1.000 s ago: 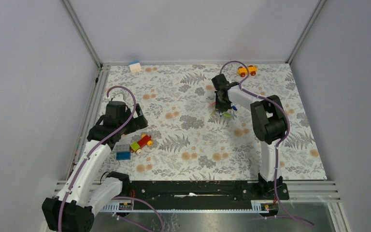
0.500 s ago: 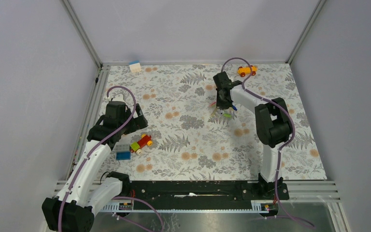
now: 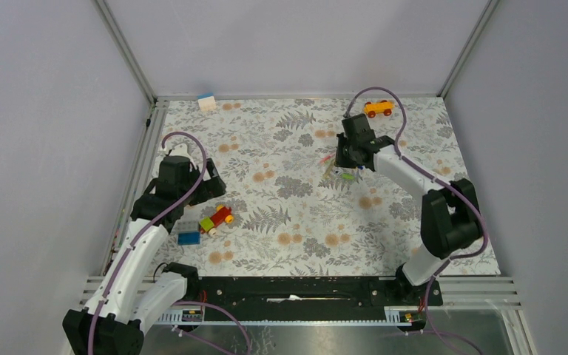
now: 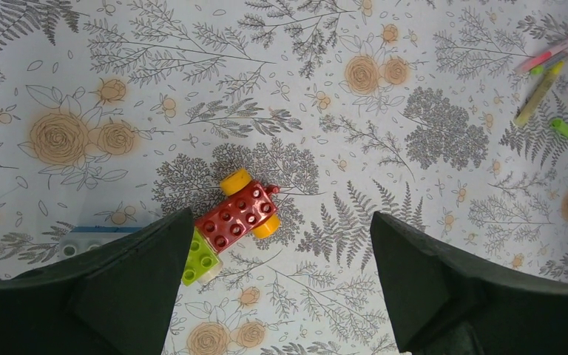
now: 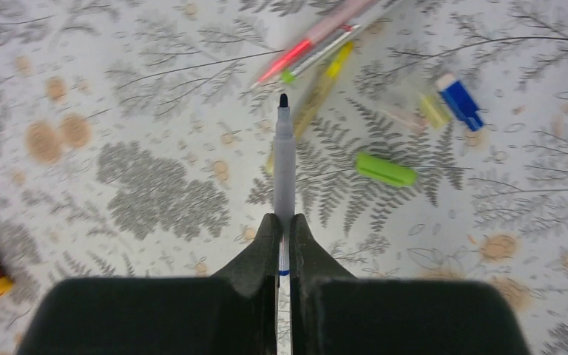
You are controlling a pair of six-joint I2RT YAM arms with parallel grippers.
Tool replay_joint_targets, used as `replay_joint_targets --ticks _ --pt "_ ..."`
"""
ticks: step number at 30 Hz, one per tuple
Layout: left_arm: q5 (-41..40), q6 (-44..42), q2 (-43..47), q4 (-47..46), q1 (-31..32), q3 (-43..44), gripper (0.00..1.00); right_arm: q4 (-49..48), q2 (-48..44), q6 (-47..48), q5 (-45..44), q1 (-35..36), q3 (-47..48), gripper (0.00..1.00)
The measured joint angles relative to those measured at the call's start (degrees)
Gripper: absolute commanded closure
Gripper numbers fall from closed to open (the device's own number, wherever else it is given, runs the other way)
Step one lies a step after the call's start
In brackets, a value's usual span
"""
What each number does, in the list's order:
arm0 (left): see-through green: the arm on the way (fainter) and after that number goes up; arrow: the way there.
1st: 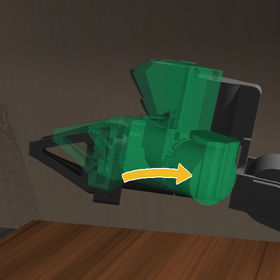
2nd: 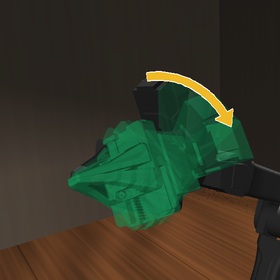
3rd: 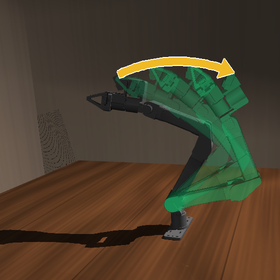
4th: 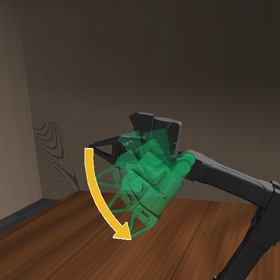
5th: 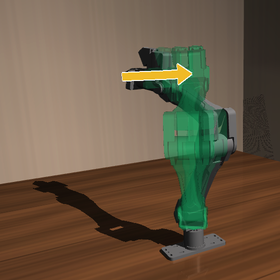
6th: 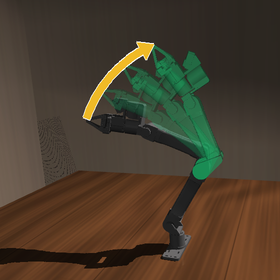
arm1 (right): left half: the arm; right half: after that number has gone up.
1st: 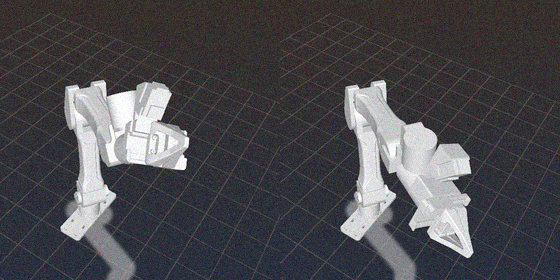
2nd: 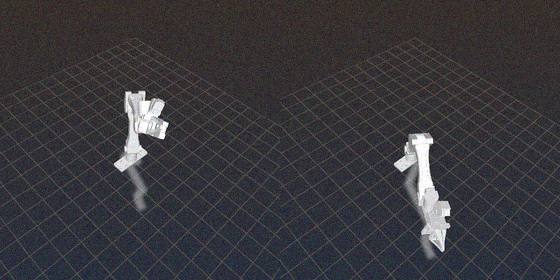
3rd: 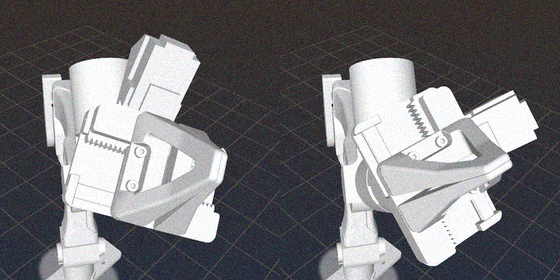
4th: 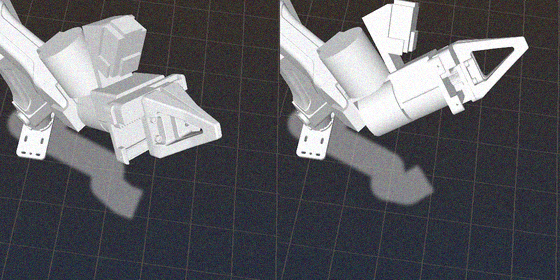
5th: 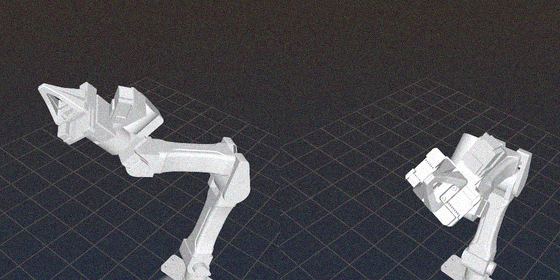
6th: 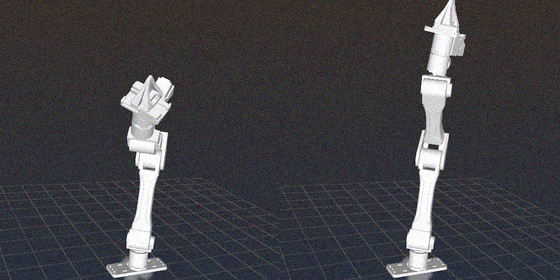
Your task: Insert the pens into the pen caps
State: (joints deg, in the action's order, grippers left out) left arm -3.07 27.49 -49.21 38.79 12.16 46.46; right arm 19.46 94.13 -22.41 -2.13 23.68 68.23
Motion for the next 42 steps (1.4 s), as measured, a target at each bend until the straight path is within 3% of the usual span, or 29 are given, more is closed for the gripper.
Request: replay_joint_targets --ticks 5,12,18,25,35,42 --pt "5.4 -0.5 0.2 -1.0 0.0 0.0 0.01 -6.7 -9.0 0.0 8.2 0.0 -9.0 1.0" --pt "20.1 2.8 0.2 -9.0 1.0 -0.5 0.03 -20.7 -23.2 -0.3 21.0 0.1 -21.9 1.0" --pt "28.4 7.7 -2.3 -20.6 9.1 -2.3 0.05 -32.2 -29.9 -3.1 30.7 0.1 -29.6 1.0" --pt "29.8 11.5 -8.2 -32.5 21.0 -2.4 0.07 -39.4 -33.5 -7.5 37.2 0.2 -33.4 1.0" --pt "28.5 13.9 -15.8 -42.3 28.8 0.5 0.23 -44.8 -40.2 -11.0 42.3 0.2 -37.9 1.0" --pt "26.4 15.2 -17.6 -46.5 31.0 2.6 0.33 -45.5 -42.3 -11.8 44.7 0.2 -39.2 1.0"
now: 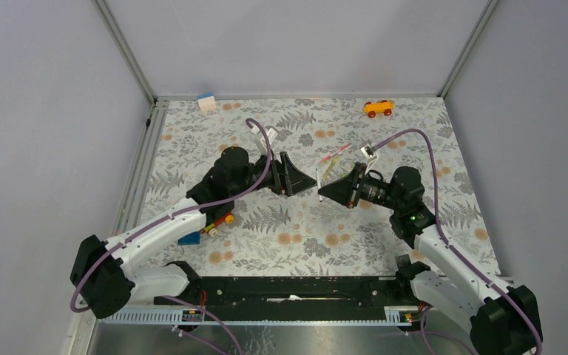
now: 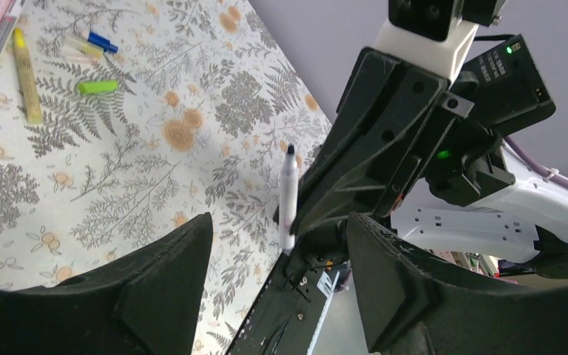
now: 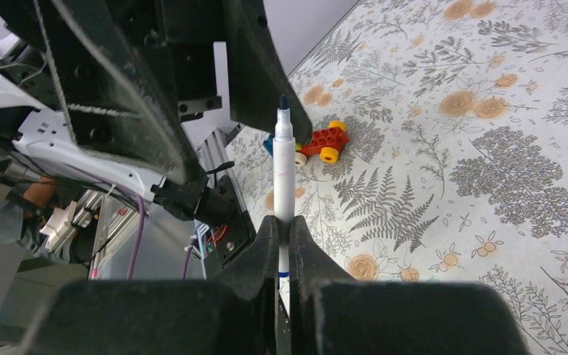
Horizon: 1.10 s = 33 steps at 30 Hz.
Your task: Insert the pens into the pen caps
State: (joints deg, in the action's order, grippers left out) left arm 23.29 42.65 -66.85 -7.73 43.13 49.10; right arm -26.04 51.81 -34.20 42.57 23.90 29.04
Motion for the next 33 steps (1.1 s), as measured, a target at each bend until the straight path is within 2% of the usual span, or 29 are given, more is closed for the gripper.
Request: replay_joint_targets --ticks 4,16,19,21,23,26,27,28,29,30,31,33 --pt "-0.9 0.7 -1.5 -2.3 0.7 0.9 0.38 0.0 -1.1 -0.2 1.5 0.0 -0.1 1.0" --pt "-1.8 1.0 -4.9 -3.1 3.9 2.6 0.59 0.1 -2.0 -0.2 2.8 0.2 -0.6 1.0" --pt "-2.2 1.2 -5.0 -3.8 4.3 2.7 0.7 0.6 -2.2 -0.2 3.1 0.2 -0.7 1.0" --pt "-2.5 1.4 -5.0 -4.0 4.5 2.8 0.82 0.9 -2.3 -0.2 3.2 0.3 -0.7 1.0" --pt "-2.8 1.5 -5.3 -4.2 4.7 3.1 1.0 0.9 -2.4 -0.2 3.2 0.4 -0.8 1.0" --pt "-3.3 1.5 -5.7 -4.2 5.0 3.3 1.0 1.0 -2.6 -0.2 3.0 0.4 -0.8 1.0" --pt "-3.5 1.6 -5.7 -4.2 5.0 3.3 1.0 1.0 -2.7 -0.2 3.0 0.4 -0.8 0.94" --pt "-3.7 1.6 -5.7 -4.2 5.2 3.3 1.0 1.0 -2.7 -0.2 2.9 0.4 -0.8 0.71" --pt "-3.9 1.6 -5.7 -4.2 5.3 3.3 1.0 1.1 -2.8 -0.2 2.8 0.4 -0.8 0.41" --pt "-4.3 1.6 -5.7 -4.2 5.4 3.3 1.0 1.4 -3.0 -0.6 2.5 0.4 -0.9 0.24" --pt "-4.6 1.8 -5.7 -4.2 5.6 3.3 1.0 1.6 -3.1 -0.6 2.2 0.4 -0.9 0.14" --pt "-5.4 2.3 -5.7 -4.3 6.1 3.3 1.0 1.5 -3.6 -0.5 1.6 0.5 -1.2 0.06"
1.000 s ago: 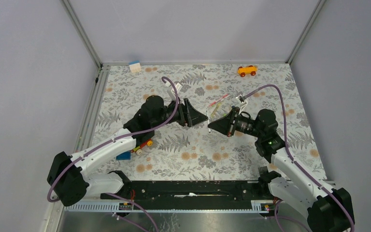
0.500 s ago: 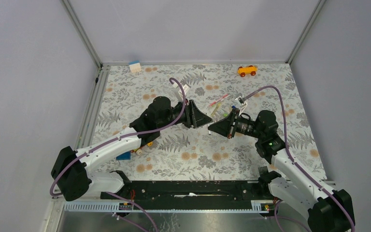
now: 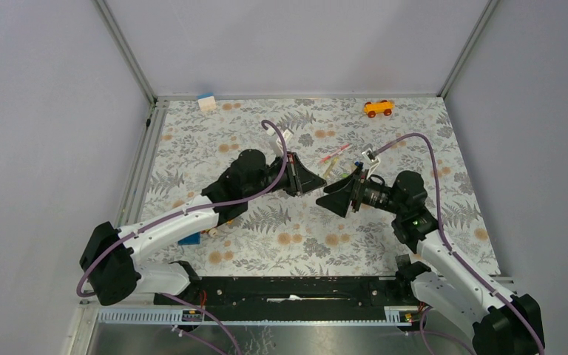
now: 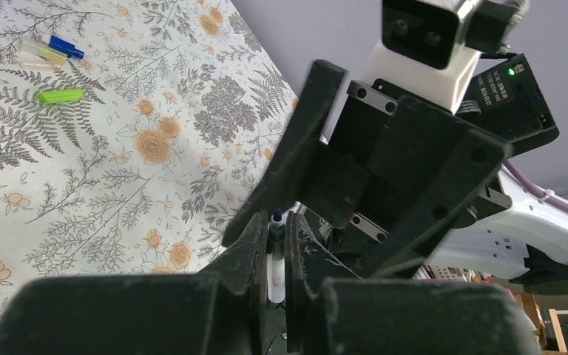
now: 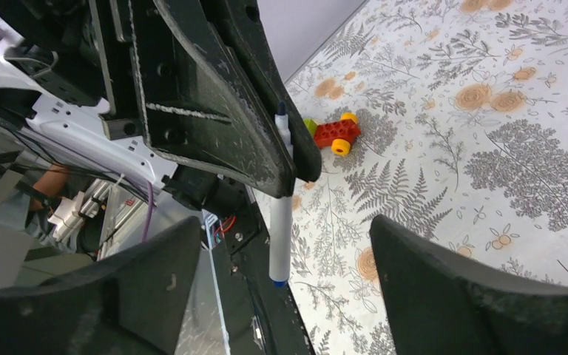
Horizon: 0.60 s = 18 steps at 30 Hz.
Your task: Insert the pens into the pen caps
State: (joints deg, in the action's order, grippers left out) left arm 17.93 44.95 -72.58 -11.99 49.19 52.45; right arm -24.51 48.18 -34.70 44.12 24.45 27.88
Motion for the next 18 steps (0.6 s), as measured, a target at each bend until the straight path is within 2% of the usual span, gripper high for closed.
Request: replay_joint_targets --ticks 9,18 --pt "-3.8 4.7 0.2 -3.5 0.6 -1.9 1.0 -1.9 -0.4 -1.8 -1.6 0.0 -3.0 0.1" --pt "-6.4 9.1 0.2 -7.3 0.6 -3.9 1.0 -5.2 -0.7 -4.2 -3.0 0.0 -3.9 0.36"
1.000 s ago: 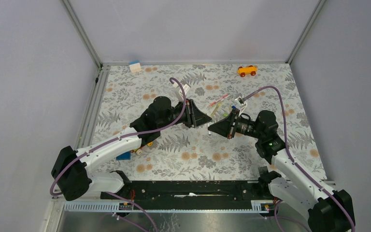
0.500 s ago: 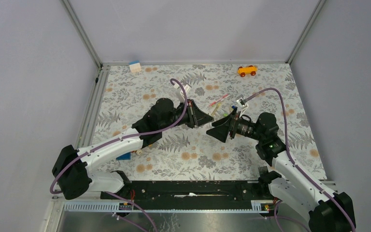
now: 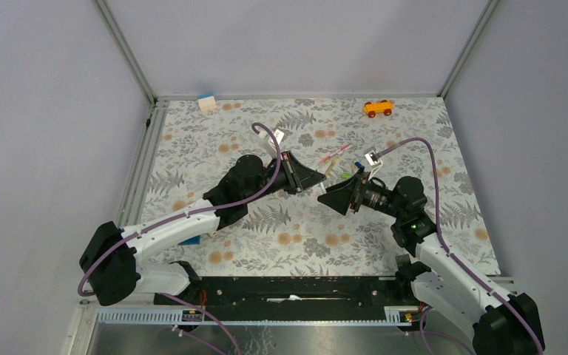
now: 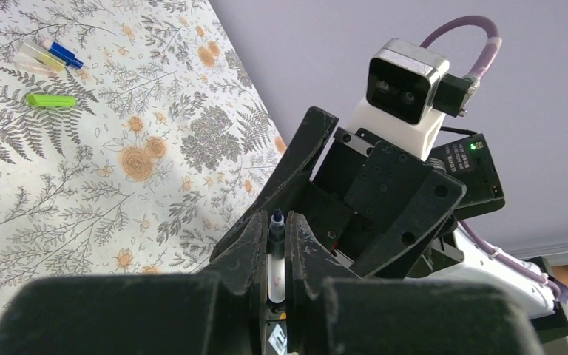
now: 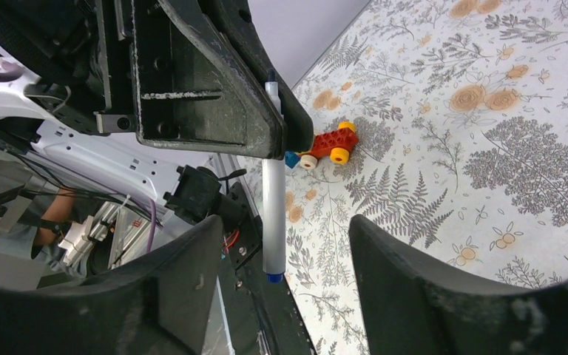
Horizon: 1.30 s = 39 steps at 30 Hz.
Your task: Insert the pens into the pen caps
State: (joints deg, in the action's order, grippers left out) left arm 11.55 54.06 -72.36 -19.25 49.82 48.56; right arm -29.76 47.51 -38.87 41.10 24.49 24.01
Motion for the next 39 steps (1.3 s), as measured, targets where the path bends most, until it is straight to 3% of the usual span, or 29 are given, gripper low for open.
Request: replay_joint_targets --ticks 15,18,24,34,39 --pt "-1.6 1.9 0.0 -1.4 0.4 -0.4 1.0 -4.2 0.6 -2.6 -2.6 0.0 -0.8 0.69" --pt "-2.3 1.9 0.0 -1.4 0.4 -0.5 1.0 -4.7 0.7 -2.8 -2.6 0.1 -0.8 0.69" --pt "-3.3 2.1 0.0 -1.5 0.6 -1.1 1.0 -4.6 1.5 -2.8 -2.7 0.2 -0.8 0.59" --pt "-4.7 2.7 0.0 -1.9 1.2 -1.2 1.0 -4.4 1.7 -2.8 -2.7 0.2 -0.8 0.71" --pt "-5.1 2.7 0.0 -1.8 1.3 -1.3 1.0 -4.5 1.7 -2.9 -2.7 0.2 -0.8 0.68"
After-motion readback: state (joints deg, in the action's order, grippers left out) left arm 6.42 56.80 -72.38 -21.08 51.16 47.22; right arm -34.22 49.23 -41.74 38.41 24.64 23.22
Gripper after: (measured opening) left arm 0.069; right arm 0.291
